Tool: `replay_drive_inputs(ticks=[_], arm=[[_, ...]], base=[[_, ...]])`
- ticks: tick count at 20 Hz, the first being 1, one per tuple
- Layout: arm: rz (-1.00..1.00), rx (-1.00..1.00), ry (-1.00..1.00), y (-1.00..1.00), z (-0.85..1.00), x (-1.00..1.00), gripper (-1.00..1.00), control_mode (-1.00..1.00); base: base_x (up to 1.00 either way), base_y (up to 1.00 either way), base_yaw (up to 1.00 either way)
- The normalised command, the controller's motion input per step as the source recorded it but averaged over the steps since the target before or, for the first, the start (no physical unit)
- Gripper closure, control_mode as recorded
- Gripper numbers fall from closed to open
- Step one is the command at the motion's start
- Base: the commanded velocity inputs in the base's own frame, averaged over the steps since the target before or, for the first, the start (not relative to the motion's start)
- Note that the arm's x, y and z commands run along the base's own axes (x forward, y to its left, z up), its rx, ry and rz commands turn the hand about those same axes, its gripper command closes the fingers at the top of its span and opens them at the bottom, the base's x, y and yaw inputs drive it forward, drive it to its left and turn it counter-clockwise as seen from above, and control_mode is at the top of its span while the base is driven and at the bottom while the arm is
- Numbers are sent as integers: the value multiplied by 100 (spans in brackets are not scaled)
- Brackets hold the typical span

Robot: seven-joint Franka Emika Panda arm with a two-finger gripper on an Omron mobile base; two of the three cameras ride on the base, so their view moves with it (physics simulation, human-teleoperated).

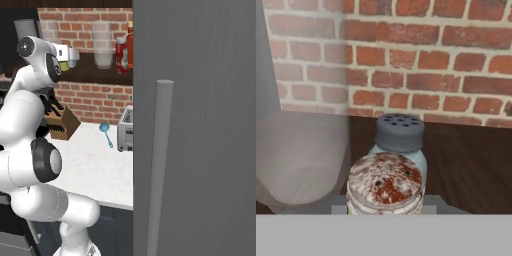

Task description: Put the shaker and condiment bottle from the counter next to their counterparts in the cabinet.

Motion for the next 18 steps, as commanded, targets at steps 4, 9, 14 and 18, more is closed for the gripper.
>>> replay_drive_inputs(ticks=[4,9,14,18], arm=[[0,0,0,0,-17,21,100,-100],[0,-1,0,0,-20,18,100,-100],[0,-1,0,0,-24,20,-100,-100],[0,0,0,0,-25,11,-100,-100]], base=[[0,0,0],[0,0,0],[0,0,0],[0,0,0]])
